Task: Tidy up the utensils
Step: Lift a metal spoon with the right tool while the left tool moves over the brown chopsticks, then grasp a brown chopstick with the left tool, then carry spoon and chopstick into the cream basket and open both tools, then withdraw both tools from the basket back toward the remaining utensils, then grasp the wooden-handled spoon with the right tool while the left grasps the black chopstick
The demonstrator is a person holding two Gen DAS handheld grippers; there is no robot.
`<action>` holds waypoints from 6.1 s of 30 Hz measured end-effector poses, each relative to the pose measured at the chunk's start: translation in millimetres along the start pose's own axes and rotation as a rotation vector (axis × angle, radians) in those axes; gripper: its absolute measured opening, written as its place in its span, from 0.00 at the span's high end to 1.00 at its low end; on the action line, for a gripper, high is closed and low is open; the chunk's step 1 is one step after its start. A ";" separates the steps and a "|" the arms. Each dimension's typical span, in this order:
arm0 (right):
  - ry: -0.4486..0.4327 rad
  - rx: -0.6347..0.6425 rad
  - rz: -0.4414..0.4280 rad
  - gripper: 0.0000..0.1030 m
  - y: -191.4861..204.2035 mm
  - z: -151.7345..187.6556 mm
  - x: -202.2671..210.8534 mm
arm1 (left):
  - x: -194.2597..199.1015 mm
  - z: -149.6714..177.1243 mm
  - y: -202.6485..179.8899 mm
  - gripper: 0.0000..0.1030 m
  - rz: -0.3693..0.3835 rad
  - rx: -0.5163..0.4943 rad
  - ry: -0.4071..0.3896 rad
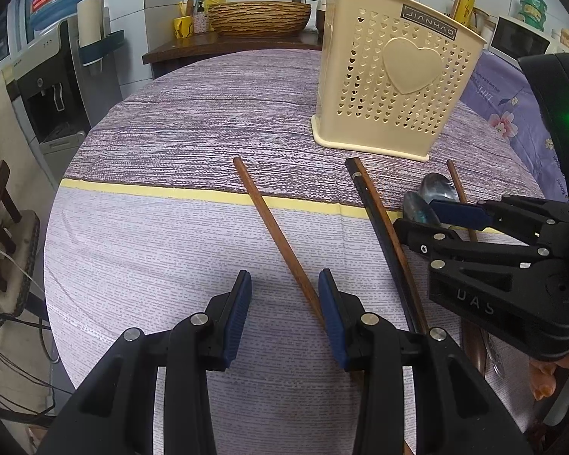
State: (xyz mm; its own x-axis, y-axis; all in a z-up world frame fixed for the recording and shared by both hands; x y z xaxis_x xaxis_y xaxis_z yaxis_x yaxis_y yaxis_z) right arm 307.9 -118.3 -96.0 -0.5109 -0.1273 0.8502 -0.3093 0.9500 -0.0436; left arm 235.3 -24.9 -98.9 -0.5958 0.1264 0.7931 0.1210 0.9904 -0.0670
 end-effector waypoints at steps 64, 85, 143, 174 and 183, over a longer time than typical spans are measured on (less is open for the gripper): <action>-0.419 -0.320 -0.026 0.63 -108.4 52.4 167.7 | 103.1 -107.9 -4.2 0.92 0.064 0.048 -0.277; -0.569 -0.240 -0.059 0.63 -116.0 -34.5 216.4 | 200.4 -179.1 -7.2 0.92 0.173 0.033 -0.494; -0.283 -0.294 0.152 0.36 -86.1 79.3 92.5 | 22.0 7.8 -51.2 0.57 0.061 -0.053 0.006; -0.236 -0.283 0.053 0.28 -69.7 70.7 85.9 | 13.8 7.7 -24.3 0.62 0.017 -0.004 0.019; -0.182 -0.249 -0.018 0.29 -44.7 19.1 50.2 | 13.4 6.0 -13.8 0.62 0.027 0.036 0.013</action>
State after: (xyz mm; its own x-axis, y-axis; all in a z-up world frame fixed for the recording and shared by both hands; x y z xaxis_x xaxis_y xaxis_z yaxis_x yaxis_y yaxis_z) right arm 280.8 -172.6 -61.3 -0.6494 -0.1720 0.7407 -0.1247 0.9850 0.1194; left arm 220.8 -36.6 -91.0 -0.5821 0.1528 0.7986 0.1080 0.9880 -0.1102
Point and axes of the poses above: each gripper's, at about its wrist camera, not at the fingertips, and x roughly against the way its jaws point, y to its left, z to its underside, the point moved 4 cm from there along -x, roughly the way its jaws point, and after that the axes turned 1 degree about y, right-handed, at the moved point
